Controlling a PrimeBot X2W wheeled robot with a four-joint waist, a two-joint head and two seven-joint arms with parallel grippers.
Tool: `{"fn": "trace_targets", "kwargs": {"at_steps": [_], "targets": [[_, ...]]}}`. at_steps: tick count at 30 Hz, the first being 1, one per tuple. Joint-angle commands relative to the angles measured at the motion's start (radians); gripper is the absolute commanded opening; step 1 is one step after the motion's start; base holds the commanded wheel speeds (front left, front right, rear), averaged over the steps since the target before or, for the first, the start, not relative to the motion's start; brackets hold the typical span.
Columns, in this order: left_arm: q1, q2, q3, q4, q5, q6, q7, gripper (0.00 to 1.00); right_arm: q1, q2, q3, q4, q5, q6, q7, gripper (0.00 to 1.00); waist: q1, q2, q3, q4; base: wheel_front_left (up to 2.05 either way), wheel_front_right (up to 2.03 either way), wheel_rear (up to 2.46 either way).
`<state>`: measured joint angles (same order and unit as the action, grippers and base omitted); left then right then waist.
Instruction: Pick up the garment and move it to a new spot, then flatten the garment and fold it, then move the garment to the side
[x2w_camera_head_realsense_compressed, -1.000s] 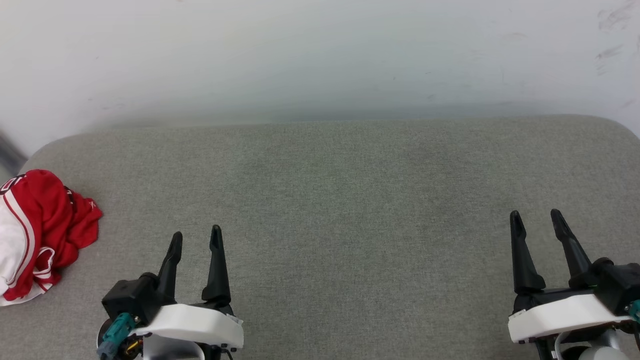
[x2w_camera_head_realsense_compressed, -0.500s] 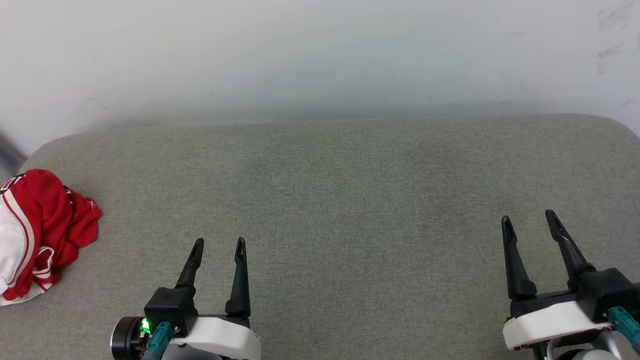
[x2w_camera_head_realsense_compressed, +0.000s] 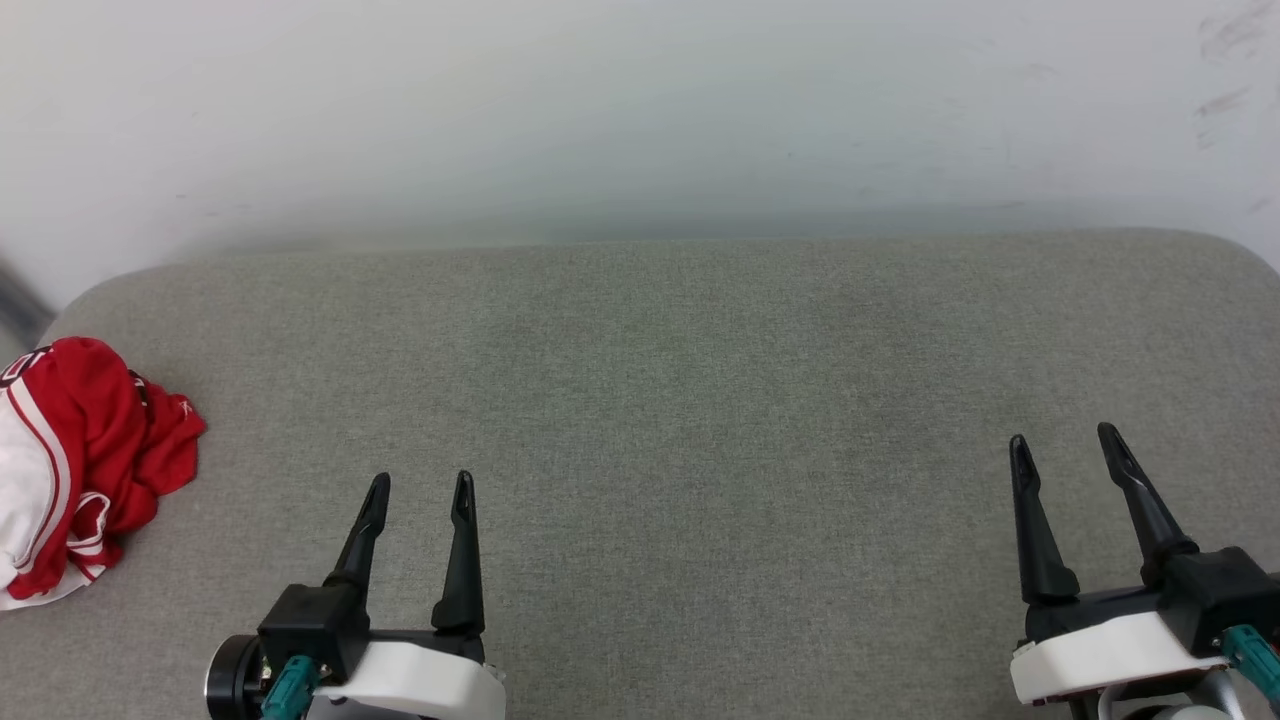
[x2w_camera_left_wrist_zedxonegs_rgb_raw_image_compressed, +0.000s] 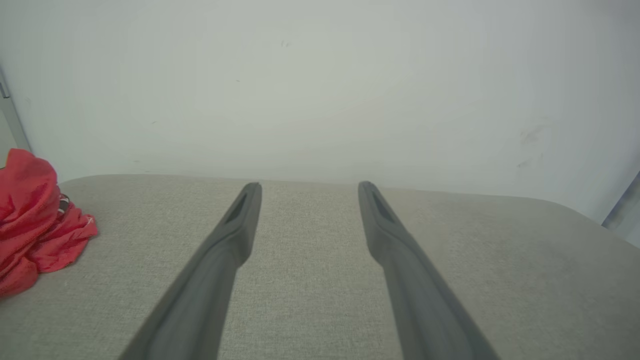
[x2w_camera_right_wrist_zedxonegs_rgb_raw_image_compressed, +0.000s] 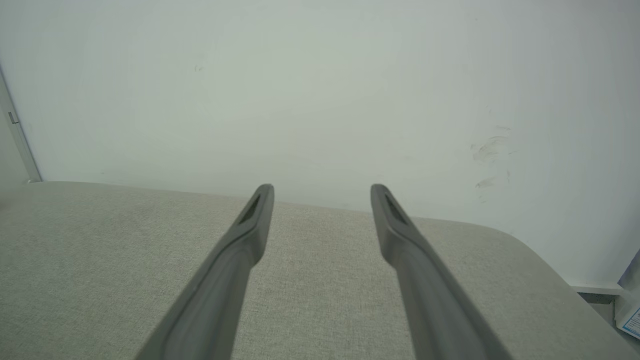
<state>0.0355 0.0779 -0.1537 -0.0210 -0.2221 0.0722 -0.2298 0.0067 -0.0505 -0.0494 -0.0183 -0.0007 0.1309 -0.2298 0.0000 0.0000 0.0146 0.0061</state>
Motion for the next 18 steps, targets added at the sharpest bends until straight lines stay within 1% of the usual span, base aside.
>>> {"fn": "trace_targets", "kwargs": {"at_steps": [1,4,8,18], "targets": [[0.006,-0.004,0.003,0.000,0.020,-0.008,-0.008,1.00,0.014,0.000,0.001,0.000,-0.008,0.000,-0.009,1.00,0.0000,0.0000,0.000,0.000,0.00,0.00,0.00],[0.022,-0.012,0.007,0.036,0.052,-0.037,-0.014,1.00,0.016,0.000,0.008,0.007,-0.024,0.000,-0.014,1.00,0.0000,0.0000,0.000,-0.001,0.00,0.00,0.00],[0.014,-0.020,0.017,0.056,0.095,-0.059,-0.023,1.00,0.019,0.000,0.022,0.018,-0.042,0.000,-0.023,1.00,0.0000,0.0000,0.002,-0.001,0.00,0.00,0.00],[0.022,-0.027,0.021,0.057,0.152,-0.075,-0.038,1.00,0.028,0.001,0.019,0.029,-0.066,0.000,-0.036,1.00,0.0000,0.0000,0.004,0.009,0.00,0.00,0.00]]}}
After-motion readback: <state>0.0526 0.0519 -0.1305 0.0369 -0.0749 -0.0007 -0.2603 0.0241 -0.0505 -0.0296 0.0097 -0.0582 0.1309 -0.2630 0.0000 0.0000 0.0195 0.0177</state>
